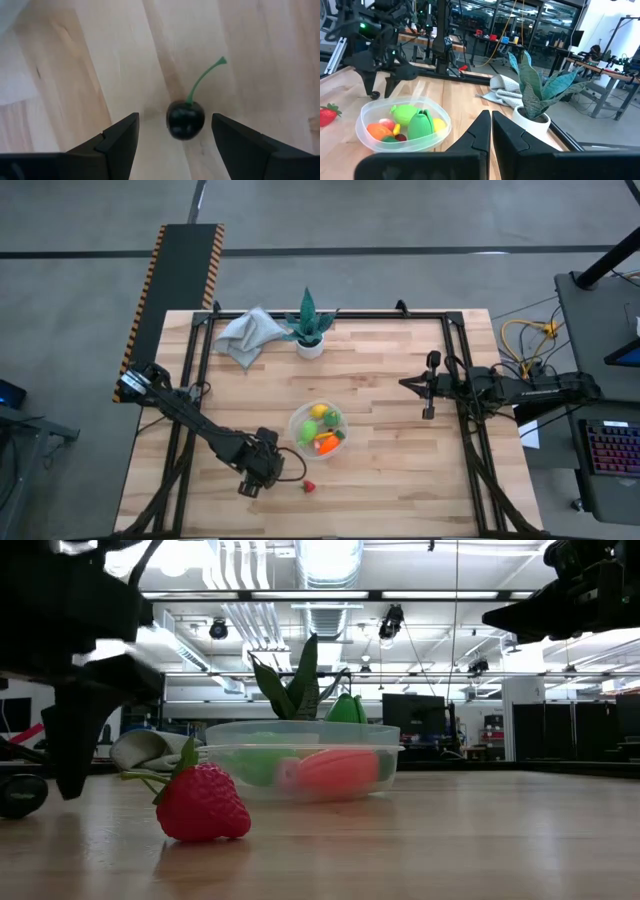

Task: Pick and placing Produce into tupperware
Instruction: Put the black cherry into the bin

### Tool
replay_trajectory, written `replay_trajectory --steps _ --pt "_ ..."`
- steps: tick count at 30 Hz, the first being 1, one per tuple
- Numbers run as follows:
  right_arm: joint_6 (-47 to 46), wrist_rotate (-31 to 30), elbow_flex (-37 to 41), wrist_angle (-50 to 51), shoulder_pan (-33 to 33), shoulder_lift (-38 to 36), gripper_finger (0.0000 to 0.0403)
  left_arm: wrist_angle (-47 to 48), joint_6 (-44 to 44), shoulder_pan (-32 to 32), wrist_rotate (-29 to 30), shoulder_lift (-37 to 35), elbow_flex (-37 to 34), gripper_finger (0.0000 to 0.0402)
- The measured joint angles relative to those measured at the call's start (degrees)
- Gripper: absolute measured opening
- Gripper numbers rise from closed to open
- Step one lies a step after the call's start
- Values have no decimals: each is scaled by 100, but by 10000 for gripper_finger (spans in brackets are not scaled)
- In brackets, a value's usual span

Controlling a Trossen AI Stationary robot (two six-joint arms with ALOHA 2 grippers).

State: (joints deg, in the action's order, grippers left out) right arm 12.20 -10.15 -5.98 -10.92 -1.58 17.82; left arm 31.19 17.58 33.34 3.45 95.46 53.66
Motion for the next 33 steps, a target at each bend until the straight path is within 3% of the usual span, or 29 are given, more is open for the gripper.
replay_trajectory --steps 11,29,33 --pt "-2 0 0 2 2 0 9 -231 82 0 -9 0 -113 230" --pt "-11 0 0 2 2 0 9 -432 95 -30 -13 -20 -271 91" --pt "-8 0 0 2 1 0 9 -437 -10 -37 -19 -20 -271 83"
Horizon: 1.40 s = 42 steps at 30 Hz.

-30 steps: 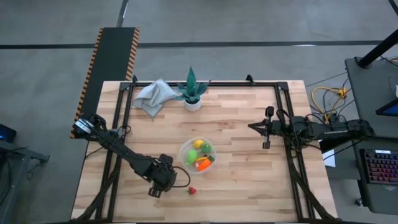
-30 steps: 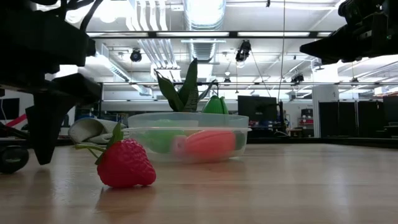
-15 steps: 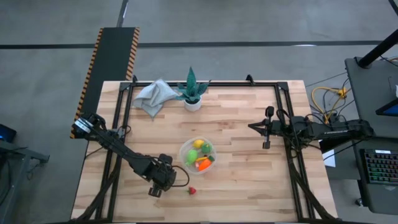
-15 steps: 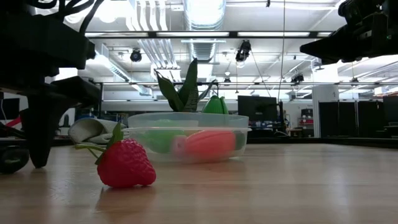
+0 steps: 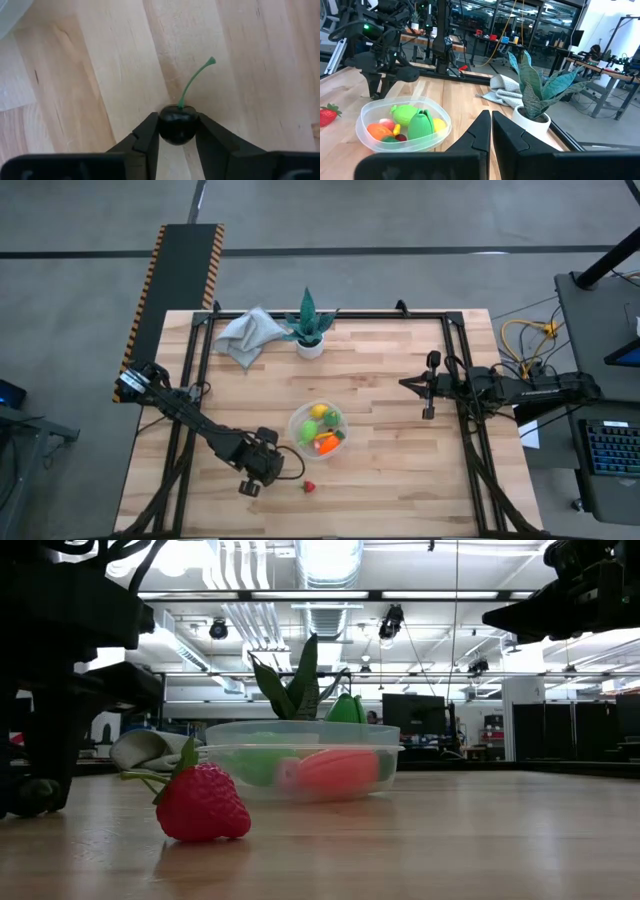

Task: Pick and placing Produce into tupperware
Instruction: Put the black cherry into the bin

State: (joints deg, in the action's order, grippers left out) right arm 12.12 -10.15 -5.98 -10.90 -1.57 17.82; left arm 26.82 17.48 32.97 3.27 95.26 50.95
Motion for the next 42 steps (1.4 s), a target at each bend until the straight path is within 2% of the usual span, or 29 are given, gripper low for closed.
replay_trajectory --steps 9,16,23,31,37,42 --pt "-11 0 0 17 0 0 9 65 -70 -29 38 -140 137 87" --pt "-11 0 0 44 1 0 9 121 -690 -161 143 -195 480 88" --pt "-11 0 0 44 -1 0 9 393 -1601 -736 423 -313 817 88" --pt "-11 0 0 57 -1 -2 9 358 -2771 -1459 423 -328 1086 88" --pt "-11 0 0 86 0 0 9 361 -3124 -2082 406 -313 1085 88" --pt "-11 0 0 87 -1 0 9 361 -3228 -2367 71 -310 1085 89"
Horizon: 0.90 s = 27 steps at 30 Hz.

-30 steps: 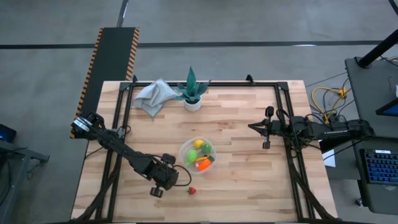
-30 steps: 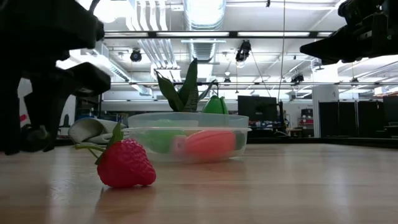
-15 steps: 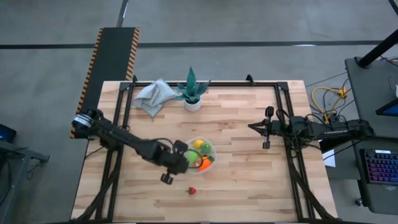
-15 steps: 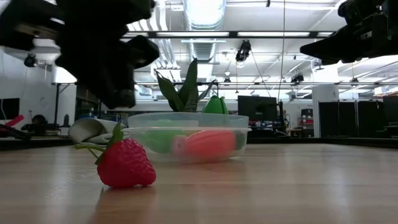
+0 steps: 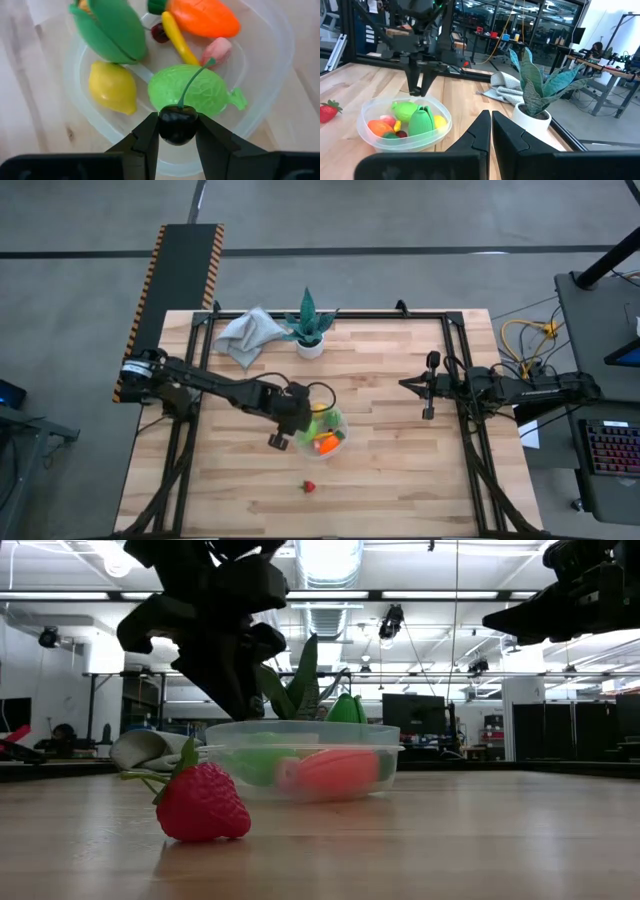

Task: Pick and placing Produce into tupperware
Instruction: Put the black cherry into the bin, then put the strawberry into the bin

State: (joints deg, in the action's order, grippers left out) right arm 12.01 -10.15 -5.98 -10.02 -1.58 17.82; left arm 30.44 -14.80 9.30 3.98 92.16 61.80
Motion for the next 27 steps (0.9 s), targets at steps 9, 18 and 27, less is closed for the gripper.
replay_trajectory --steps 9,18,27 --pt "-50 0 0 59 0 0 9 -21 -77 -24 -137 2 0 106" --pt "-107 0 0 59 0 0 9 -63 -70 -24 -21 4 9 159" --pt "-105 0 0 94 0 0 9 -39 64 193 -126 -28 104 175"
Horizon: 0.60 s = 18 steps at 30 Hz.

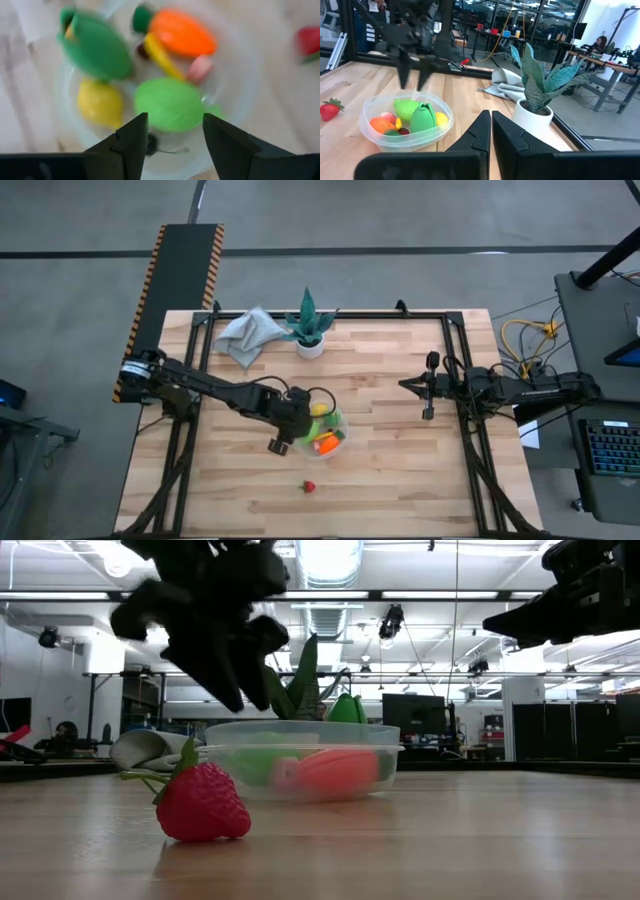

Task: Pick and placing Produce into tupperware
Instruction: Put the strawberry into the bin

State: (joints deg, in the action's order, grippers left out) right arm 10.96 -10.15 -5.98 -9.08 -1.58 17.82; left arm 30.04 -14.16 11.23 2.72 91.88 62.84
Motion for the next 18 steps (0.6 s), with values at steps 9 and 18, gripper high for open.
replay_trajectory --steps 9,18 --pt "-5 -21 0 149 0 0 9 -7 1111 838 -336 -13 520 176" --pt "-46 -39 1 158 0 0 9 -236 2422 1618 -363 18 485 176"
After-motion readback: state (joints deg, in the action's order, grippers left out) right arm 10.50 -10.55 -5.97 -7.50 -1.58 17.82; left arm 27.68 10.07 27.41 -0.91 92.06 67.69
